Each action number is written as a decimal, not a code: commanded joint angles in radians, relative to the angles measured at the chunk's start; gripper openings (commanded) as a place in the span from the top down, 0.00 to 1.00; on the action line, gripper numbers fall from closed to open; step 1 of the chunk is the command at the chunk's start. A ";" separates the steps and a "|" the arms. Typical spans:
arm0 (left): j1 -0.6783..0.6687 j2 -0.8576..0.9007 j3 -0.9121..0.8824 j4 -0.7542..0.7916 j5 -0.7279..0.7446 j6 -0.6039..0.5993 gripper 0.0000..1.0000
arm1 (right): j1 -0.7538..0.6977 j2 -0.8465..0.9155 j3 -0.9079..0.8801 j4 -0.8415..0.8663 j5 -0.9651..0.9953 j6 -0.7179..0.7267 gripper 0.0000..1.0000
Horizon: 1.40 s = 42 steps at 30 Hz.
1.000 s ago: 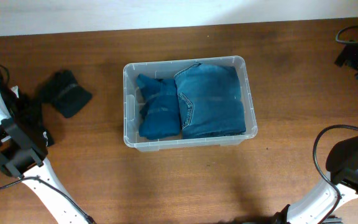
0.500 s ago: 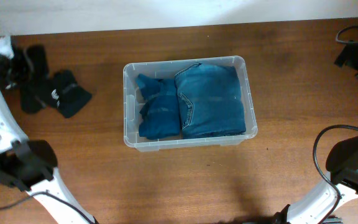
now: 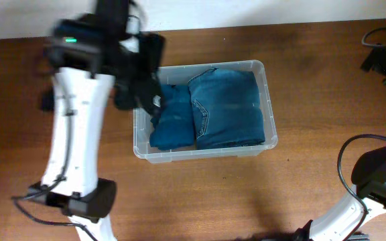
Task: Pack container
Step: 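Place the black garment into the box and withdraw the left gripper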
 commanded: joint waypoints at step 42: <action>0.446 0.068 -0.372 0.441 -0.109 0.113 0.01 | 0.002 -0.004 0.015 0.001 -0.001 0.005 0.01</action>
